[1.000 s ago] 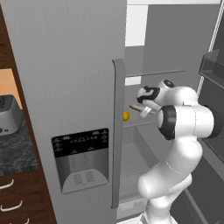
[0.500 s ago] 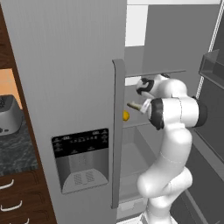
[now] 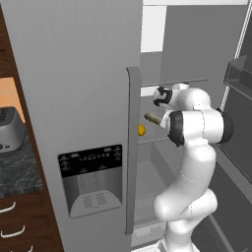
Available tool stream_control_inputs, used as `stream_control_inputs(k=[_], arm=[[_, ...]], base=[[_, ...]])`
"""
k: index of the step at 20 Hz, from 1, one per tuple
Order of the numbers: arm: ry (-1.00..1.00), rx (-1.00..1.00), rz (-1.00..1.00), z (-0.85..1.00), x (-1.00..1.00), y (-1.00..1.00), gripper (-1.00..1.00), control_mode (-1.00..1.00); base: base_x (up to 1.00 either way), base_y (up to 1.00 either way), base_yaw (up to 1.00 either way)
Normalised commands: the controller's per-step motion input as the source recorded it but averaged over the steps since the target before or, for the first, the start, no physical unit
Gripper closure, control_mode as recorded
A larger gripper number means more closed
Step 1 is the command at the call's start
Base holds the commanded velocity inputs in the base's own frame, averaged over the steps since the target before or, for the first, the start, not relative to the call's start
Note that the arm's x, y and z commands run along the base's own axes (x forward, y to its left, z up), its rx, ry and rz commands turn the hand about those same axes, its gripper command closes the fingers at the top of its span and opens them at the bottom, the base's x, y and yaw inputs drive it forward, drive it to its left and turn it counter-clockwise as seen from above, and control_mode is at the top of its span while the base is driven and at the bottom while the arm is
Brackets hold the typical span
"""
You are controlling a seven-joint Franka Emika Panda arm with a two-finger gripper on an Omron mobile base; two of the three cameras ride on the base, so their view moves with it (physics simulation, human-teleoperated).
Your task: Place one lemon and one fish in each tupperware on the nearby counter, to pack two identical lunches.
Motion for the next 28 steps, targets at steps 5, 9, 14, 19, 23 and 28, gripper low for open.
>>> stream_control_inputs(k=[5,9,14,19,23,28], arm=[[-0.24,-0.12,0.08,-0.16,-1.00,0.43,1.00,-1.00],[-0.26,-0.07,0.03,0.11,-1.00,0.39,1.00,-1.00],[-0.21,-0.01,-0.01,0.60,-1.00,0.06,1.00,-1.00],[-0.06,0.00,-0.23,0.74,-0.84,-0.07,1.00,-1.00],[-0.12,0.00,-0.26,0.91,-0.98,0.00,1.00,-1.00],[-0.14,0.05,-0.31,0.94,-1.00,0.00,1.00,-1.00]], base=[[0.00,0.00,0.00],[0.00,0.00,0.00],[0.00,0.00,0.00],[0.00,0.00,0.00],[0.00,0.00,0.00],[0.00,0.00,0.00]])
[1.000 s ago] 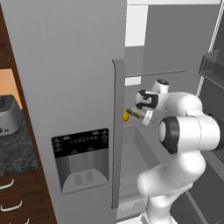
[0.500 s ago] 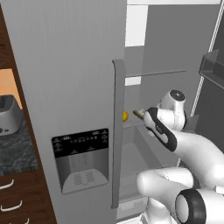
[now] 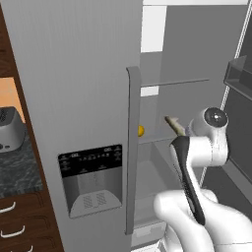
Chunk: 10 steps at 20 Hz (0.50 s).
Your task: Place one lemon and one fish in each tupperware on the nearby counter, to pack two identical lunches.
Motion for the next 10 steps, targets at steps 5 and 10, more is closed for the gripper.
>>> stream_control_inputs(k=[5,10], arm=[[-0.14,0.29,-0.39,0.86,-1.00,0.00,1.00,-1.00],[-0.06,0.44,-0.33,0.53,-1.00,0.05,1.00,-1.00]], base=[[0.00,0.00,0.00],[0.00,0.00,0.00]])
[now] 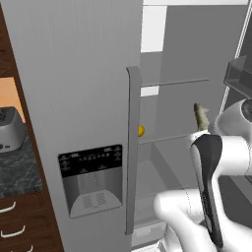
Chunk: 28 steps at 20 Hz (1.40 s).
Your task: Place one lemon and one fish in each tupperware on the nearby counter, to pack two identical lunches.
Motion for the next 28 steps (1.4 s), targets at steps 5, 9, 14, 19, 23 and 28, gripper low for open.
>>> stream_control_inputs(k=[5,9,14,19,23,28], arm=[[0.00,0.17,-0.06,0.00,-0.77,0.16,1.00,-1.00],[-0.01,0.00,0.00,-0.13,-0.18,0.21,1.00,-1.00],[0.00,0.00,0.00,-0.03,-0.03,0.00,1.00,1.00],[0.00,0.00,0.00,0.00,0.00,0.00,1.00,1.00],[0.00,0.00,0.00,0.00,0.00,0.00,1.00,1.00],[0.00,0.00,0.00,0.00,0.00,0.00,1.00,1.00]], base=[[0.00,0.00,0.00],[0.00,0.00,0.00],[-0.28,0.17,0.00],[-0.61,0.94,0.03],[0.02,1.00,0.06],[0.31,1.00,0.07]])
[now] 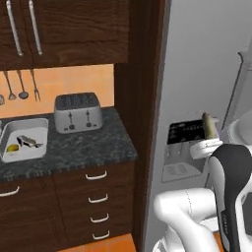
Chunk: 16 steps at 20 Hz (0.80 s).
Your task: Place one lemon and one fish in each tupperware on the nearby counter, to pack two identical lunches.
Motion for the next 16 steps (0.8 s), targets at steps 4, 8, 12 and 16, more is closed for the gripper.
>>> stream_control_inputs(k=[4,8,12,16], arm=[[0.00,0.00,0.00,0.00,0.00,0.00,1.00,1.00],[0.00,0.00,0.00,0.00,0.00,0.00,1.00,1.00],[0.00,0.00,0.00,0.00,0.00,0.00,1.00,1.00],[0.00,0.00,0.00,0.00,0.00,0.00,1.00,1.00]], base=[[0.49,1.00,0.07],[0.53,1.00,0.08],[0.49,1.00,0.06],[0.47,1.00,0.05]])
